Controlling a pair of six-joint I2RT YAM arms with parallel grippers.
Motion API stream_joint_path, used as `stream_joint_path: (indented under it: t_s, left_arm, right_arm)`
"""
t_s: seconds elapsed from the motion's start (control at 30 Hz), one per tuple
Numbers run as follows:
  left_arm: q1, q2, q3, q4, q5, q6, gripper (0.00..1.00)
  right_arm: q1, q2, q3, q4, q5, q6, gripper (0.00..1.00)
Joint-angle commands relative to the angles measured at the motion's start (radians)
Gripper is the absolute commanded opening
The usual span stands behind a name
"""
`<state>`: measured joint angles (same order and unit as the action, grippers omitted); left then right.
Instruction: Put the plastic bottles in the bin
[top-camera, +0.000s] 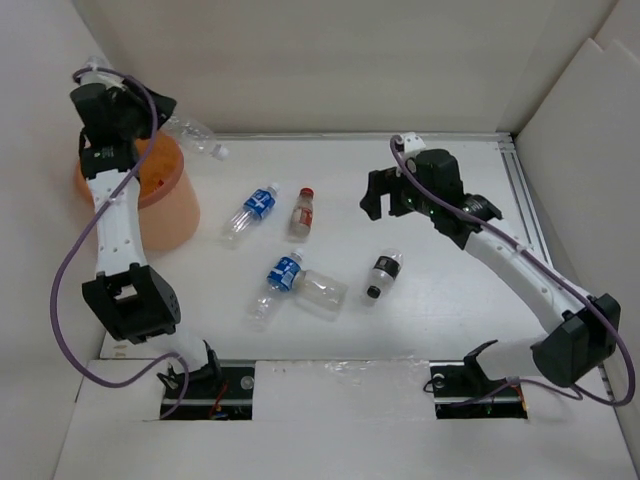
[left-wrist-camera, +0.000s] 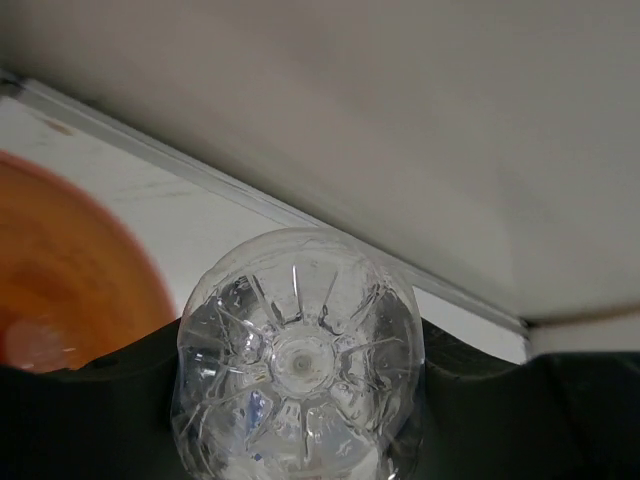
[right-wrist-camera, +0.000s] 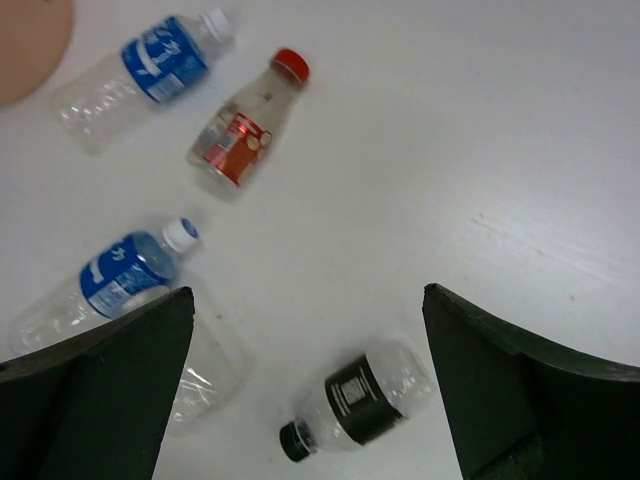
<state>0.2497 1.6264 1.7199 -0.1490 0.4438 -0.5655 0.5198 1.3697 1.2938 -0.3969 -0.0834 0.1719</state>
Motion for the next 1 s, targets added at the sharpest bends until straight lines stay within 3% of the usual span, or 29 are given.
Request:
stream_joint_path:
  t_s: [0.0,0.23,0.47,0.7,0.77,0.87,0.97]
  left_arm:
    - [0.049,-0.114,0.055,-0.076,-0.149,0.061,0.00]
    - [0.074,-0.092,0.144,-0.142,-0.342,0.170,0.00]
    - [0.074,-0.114,0.057,-0.130,-0.675,0.263,0.00]
    - [0.095,-0.114,0.044,-0.095,-0.672,0.248,0.00]
    - [0.095,-0.091,0.044,-0.115,-0.718,0.227,0.32]
    - [0.095,-0.048,0.063,-0.164,-0.781,0.197,1.00]
    - [0.095,-0.017,0.112,-0.221,-0.791,0.174,1.00]
  right_arm:
    - [-0.041,-0.070,-0.100,-0.027,0.083,0.029,1.00]
    - [-0.004,-0.197,-0.304,-0.094,0.175,0.158,1.00]
    - [0.051,-0.337,-0.507,-0.073,0.261,0.348,0.99]
    - [0.117,-0.284,-0.573,-0.065,0.263,0.408,0.98]
    - [0.129,-0.265,-0.588,-0.054,0.289,0.426,0.98]
    - [0.150,-0.236,-0.597,-0.034,0.298,0.474,0.98]
    - [0.186,-0.190,-0.579,-0.034,0.367,0.523,0.98]
